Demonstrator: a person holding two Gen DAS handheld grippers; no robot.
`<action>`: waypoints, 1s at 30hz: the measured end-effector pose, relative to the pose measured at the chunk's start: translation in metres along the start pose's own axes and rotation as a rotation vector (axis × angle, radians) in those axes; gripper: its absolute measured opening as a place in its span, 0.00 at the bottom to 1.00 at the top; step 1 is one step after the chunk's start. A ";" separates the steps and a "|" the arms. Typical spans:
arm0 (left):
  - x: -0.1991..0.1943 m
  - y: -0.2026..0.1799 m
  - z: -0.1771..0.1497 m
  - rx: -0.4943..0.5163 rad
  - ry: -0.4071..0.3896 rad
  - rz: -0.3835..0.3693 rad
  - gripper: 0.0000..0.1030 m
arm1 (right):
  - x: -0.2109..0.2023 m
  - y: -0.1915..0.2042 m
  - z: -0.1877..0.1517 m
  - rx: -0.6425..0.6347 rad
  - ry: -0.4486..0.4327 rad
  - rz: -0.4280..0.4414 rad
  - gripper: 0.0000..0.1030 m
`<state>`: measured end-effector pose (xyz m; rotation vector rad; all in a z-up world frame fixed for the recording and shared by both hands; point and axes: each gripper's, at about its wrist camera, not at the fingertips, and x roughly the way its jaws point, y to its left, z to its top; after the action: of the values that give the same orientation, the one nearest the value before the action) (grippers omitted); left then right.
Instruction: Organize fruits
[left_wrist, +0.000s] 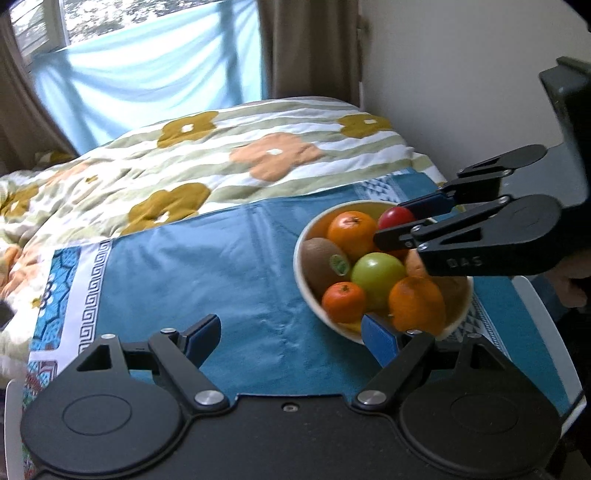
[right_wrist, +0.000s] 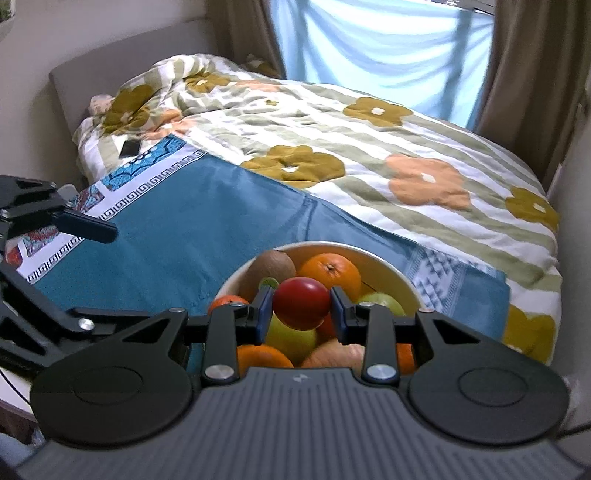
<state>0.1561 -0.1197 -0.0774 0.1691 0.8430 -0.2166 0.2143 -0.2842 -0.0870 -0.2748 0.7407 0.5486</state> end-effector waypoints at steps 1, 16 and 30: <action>0.000 0.002 -0.001 -0.010 0.000 0.007 0.84 | 0.005 0.002 0.001 -0.011 0.001 0.003 0.47; -0.017 0.018 -0.012 -0.137 0.014 0.108 0.84 | 0.028 0.006 -0.003 -0.057 -0.037 0.006 0.80; -0.097 0.041 -0.019 -0.212 -0.134 0.086 0.85 | -0.059 0.045 0.000 0.029 -0.121 -0.086 0.83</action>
<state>0.0906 -0.0638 -0.0142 -0.0081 0.7181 -0.0560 0.1535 -0.2694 -0.0480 -0.2429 0.6168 0.4687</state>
